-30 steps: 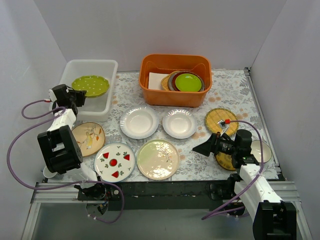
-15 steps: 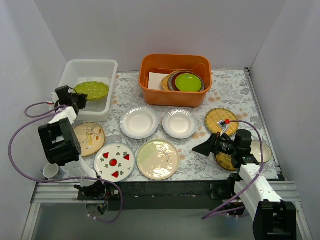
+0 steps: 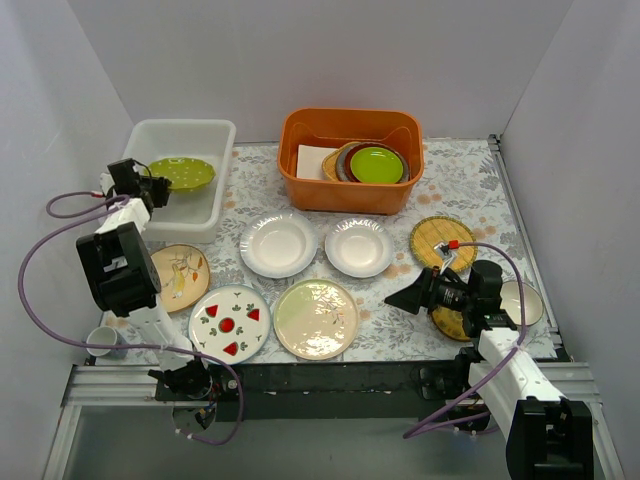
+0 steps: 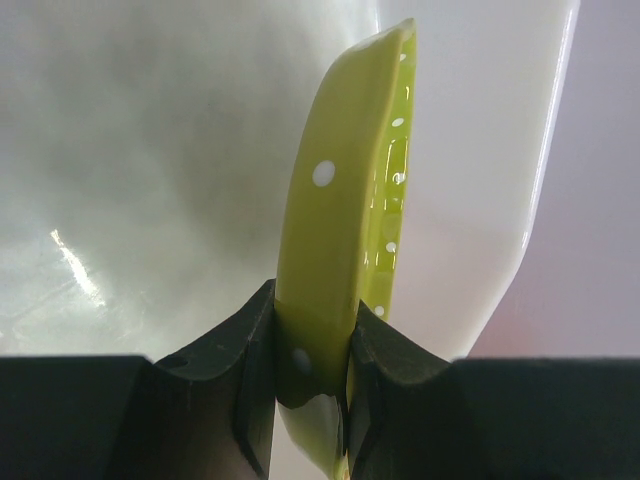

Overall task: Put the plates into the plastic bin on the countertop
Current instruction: Place the plate in the plastic bin.

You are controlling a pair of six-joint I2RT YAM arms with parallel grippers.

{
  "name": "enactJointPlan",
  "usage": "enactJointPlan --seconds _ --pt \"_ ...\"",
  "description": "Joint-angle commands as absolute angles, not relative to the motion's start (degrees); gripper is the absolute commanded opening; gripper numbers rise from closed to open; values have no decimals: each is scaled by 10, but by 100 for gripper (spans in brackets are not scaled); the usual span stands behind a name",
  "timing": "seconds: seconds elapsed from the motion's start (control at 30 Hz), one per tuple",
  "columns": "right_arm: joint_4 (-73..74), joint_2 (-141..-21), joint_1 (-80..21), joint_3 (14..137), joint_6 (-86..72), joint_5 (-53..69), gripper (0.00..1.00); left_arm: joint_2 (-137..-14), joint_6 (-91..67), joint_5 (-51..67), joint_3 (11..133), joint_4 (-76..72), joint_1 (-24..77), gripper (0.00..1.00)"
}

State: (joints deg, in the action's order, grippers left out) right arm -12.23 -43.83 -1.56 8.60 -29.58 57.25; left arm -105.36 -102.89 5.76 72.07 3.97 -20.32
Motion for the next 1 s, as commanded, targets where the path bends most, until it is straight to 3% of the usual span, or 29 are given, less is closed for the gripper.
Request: enactJointPlan --seconds 0.0,0.27,0.63,0.97 --pt "-149 -440 -15 85 -294 586 98 -1048 -1032 65 765 17 -207 14" --pt "-148 -440 -15 85 -295 587 98 -1084 -1021 74 809 51 -207 21" --pt "-145 -441 -14 91 -297 586 98 -1097 -1016 83 819 73 -207 57" --pt "-146 -446 -15 93 -295 586 98 -1103 -1022 94 812 102 -207 71"
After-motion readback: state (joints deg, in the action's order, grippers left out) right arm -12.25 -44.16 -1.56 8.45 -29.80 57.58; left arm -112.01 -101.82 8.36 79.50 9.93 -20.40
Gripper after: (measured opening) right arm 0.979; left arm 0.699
